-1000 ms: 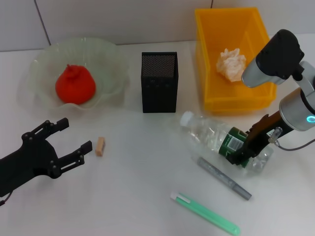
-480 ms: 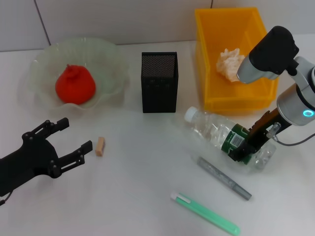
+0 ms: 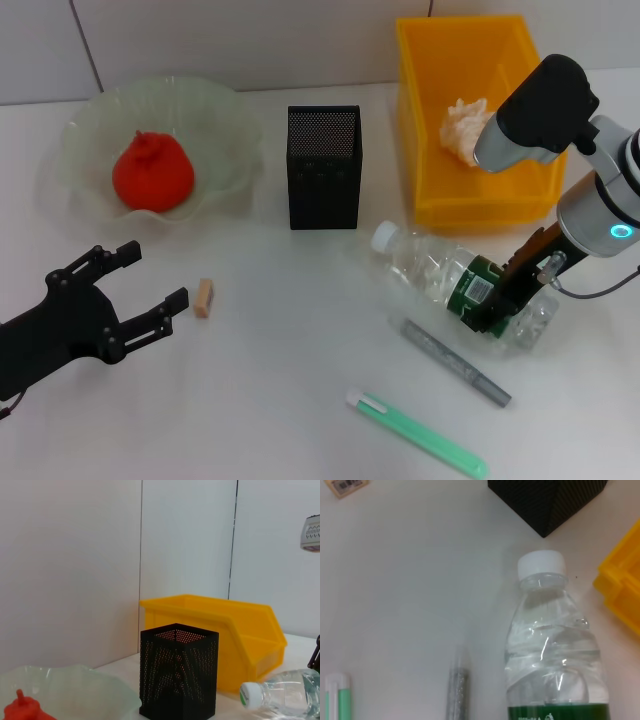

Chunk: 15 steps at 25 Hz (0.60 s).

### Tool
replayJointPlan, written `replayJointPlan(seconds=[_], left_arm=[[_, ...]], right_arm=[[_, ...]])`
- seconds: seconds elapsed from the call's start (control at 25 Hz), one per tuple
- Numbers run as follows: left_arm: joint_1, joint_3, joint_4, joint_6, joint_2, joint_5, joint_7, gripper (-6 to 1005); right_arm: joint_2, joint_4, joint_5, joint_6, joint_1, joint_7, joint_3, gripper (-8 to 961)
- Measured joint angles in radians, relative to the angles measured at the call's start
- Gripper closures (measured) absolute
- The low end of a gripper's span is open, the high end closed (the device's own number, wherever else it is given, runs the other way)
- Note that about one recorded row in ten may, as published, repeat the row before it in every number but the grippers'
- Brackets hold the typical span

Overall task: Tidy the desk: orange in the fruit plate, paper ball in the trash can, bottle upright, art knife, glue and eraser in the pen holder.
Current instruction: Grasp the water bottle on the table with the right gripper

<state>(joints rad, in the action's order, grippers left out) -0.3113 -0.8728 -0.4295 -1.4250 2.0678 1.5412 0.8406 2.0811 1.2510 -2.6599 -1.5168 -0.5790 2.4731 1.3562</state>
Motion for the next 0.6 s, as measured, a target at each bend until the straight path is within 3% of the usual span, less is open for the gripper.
replayJointPlan(seconds=[0.48,0.6], left_arm=[[0.0,0.0,0.0,0.0,0.0,0.001,0.0,143],[0.0,0.0,0.0,0.0,0.0,0.001,0.0,143]], right_arm=[[0.0,0.022,0.0,-0.004,0.005,0.001,0.008,188],[0.0,0.021,-0.003,-0.009,0.002,0.003,0.008,143]])
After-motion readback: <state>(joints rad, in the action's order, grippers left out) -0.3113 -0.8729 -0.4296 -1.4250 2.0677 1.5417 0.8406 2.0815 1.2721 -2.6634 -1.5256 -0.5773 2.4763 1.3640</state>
